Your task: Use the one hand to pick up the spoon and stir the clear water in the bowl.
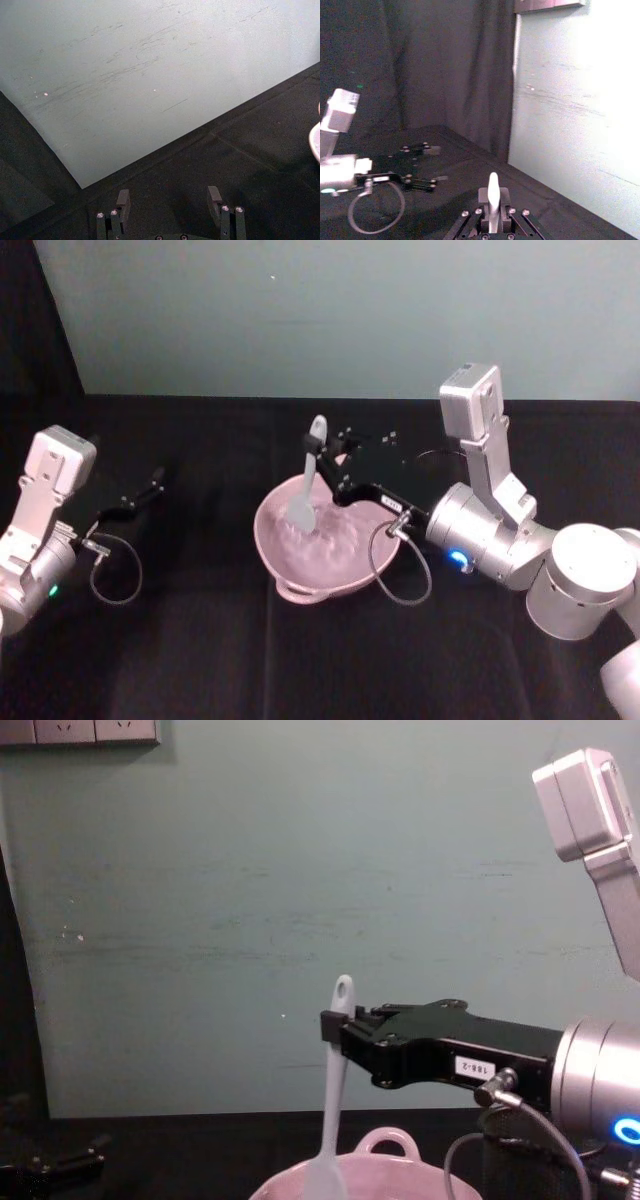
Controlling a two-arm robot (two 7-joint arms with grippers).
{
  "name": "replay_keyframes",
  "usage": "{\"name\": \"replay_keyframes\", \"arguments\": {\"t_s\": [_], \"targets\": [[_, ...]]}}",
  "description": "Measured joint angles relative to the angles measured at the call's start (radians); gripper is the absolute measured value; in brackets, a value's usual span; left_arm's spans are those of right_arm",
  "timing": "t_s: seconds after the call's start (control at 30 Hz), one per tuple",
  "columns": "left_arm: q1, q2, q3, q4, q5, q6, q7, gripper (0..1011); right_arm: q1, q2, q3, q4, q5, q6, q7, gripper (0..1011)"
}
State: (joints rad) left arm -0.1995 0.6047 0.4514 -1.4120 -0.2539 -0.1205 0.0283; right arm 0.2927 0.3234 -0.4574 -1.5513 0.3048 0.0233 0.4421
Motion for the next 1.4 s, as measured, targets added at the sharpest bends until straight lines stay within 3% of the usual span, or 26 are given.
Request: {"name": "replay_keyframes", "arguments": {"t_s": [0.13, 0.23, 0.5, 0.8, 1.0, 1.1, 1.4], "targets": [[0.000, 0.000, 0.000, 0.000, 0.000, 0.000, 0.000, 1011, 0.008, 0.000, 0.014, 0.004, -0.001, 0.020, -0.023, 134], [0.000, 0.000, 0.000, 0.000, 0.000, 0.000, 0.000, 1011, 0.007, 0.008, 0.034, -0.017, 0.022, 0.066, -0.032, 134], [0.000, 0.000, 0.000, 0.000, 0.000, 0.000, 0.000, 1011, 0.001, 0.046, 0.126, -0.124, 0.147, 0.236, -0.061, 134], [0.000, 0.000, 0.000, 0.000, 0.000, 0.000, 0.000, 1011, -0.024, 0.106, 0.248, -0.253, 0.270, 0.355, -0.108, 134], [0.000, 0.000, 0.000, 0.000, 0.000, 0.000, 0.000, 1011, -0.048, 0.142, 0.317, -0.299, 0.324, 0.387, -0.131, 134], [0.000, 0.000, 0.000, 0.000, 0.000, 0.000, 0.000, 1011, -0.058, 0.161, 0.334, -0.300, 0.335, 0.395, -0.140, 134], [0.000, 0.000, 0.000, 0.000, 0.000, 0.000, 0.000, 1011, -0.068, 0.195, 0.338, -0.234, 0.351, 0.381, -0.142, 134]]}}
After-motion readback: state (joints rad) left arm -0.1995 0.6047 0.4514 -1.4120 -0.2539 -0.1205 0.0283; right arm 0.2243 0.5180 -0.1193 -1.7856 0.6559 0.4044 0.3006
